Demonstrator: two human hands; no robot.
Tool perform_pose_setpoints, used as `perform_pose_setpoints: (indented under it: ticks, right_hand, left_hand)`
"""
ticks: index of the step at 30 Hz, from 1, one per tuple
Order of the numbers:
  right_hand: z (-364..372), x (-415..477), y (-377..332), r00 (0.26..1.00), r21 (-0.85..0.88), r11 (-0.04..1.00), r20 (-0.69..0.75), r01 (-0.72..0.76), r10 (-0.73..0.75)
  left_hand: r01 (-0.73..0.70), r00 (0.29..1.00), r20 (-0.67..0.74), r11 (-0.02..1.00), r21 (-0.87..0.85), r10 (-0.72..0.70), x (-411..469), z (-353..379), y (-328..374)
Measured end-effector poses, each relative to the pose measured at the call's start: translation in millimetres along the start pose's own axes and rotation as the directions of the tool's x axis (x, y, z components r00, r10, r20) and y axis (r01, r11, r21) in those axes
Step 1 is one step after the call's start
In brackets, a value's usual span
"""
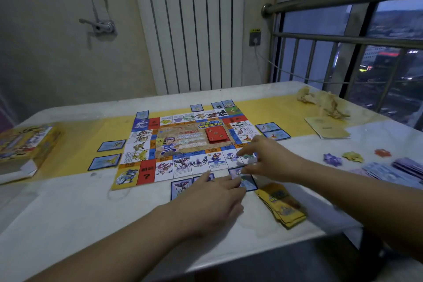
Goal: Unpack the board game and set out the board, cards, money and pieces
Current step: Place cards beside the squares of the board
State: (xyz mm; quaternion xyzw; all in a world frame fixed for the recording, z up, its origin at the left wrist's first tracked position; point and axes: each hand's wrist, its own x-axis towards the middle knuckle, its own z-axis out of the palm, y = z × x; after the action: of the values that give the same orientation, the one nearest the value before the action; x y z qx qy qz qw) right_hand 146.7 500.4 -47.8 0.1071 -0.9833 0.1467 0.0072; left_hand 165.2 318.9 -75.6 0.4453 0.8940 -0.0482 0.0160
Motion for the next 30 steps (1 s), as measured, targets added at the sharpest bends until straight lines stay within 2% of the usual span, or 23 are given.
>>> perform_pose_setpoints:
  ticks: [2,3,6,9,14,20,25,30]
  right_hand:
    - [-14,-9,0,0.998,-0.048,0.999,0.07,-0.005,0.008]
    - [-21,-15,0,0.985,-0.087,0.996,0.17,-0.025,0.039]
    - [-35,-31,-5,0.873,-0.266,0.961,0.446,-0.081,0.197]
    - [-35,-35,-10,0.816,-0.352,0.935,0.524,-0.053,0.244]
    - [-30,-22,-12,0.784,-0.384,0.923,0.564,-0.027,0.258]
    - [-31,-17,-17,0.758,-0.335,0.938,0.588,-0.09,0.283]
    - [-31,-27,-21,0.806,-0.272,0.955,0.535,-0.121,0.255]
    - [-24,-55,-9,0.914,-0.163,0.981,0.371,-0.109,0.163]
  left_hand:
    - [0.005,1.0,0.01,1.0,0.014,-0.005,-2,0,2]
    - [0.006,1.0,0.011,1.0,0.019,-0.006,-2,0,2]
    - [0.013,1.0,0.015,1.0,0.014,-0.013,-3,0,3]
    - [0.028,0.999,0.039,1.0,-0.01,-0.028,-2,-2,5]
    - [0.105,0.994,0.028,0.99,-0.097,-0.102,1,-6,12]
    - [0.161,0.985,-0.035,0.969,-0.187,-0.17,3,-2,13]
    - [0.188,0.982,-0.005,0.969,-0.164,-0.191,2,-1,17]
    - [0.192,0.981,0.031,0.971,-0.14,-0.19,-2,-3,25]
